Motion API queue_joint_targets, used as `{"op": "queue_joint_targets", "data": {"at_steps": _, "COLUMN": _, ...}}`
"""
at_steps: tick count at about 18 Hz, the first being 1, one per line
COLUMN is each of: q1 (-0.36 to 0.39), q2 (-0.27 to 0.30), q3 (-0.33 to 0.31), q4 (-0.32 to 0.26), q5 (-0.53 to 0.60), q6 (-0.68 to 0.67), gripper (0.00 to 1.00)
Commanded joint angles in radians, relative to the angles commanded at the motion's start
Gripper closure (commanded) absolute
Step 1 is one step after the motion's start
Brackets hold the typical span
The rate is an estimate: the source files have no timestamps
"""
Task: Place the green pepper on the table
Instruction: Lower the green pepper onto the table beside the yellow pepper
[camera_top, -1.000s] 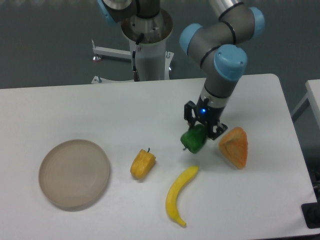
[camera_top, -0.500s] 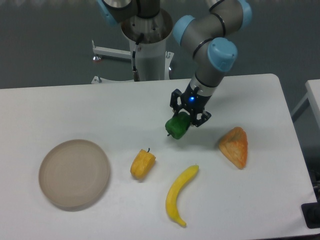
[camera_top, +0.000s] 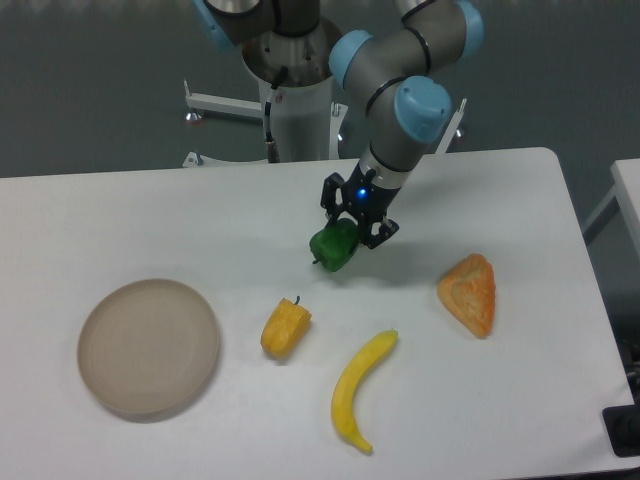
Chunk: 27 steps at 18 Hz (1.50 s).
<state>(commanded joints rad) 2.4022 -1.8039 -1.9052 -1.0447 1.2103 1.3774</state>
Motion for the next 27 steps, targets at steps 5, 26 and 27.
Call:
{"op": "queue_joint_targets", "data": {"at_steps": 5, "q1": 0.006, "q2": -0.002, "q3": 0.002, "q4": 0.000, "q5": -0.003, "q6": 0.083, "gripper": 0.69}}
{"op": "queue_joint_targets", "data": {"at_steps": 26, "q1": 0.015, "q2": -0.021, "q3": -0.002, "q4": 0.000, "q5": -0.005, "q6": 0.077, "gripper": 0.59}}
{"op": "queue_joint_targets", "data": {"at_steps": 27, "q1": 0.015, "q2": -0.021, "q3": 0.000, "q4": 0.000, "q5": -0.005, "q6": 0.075, "gripper": 0.53}}
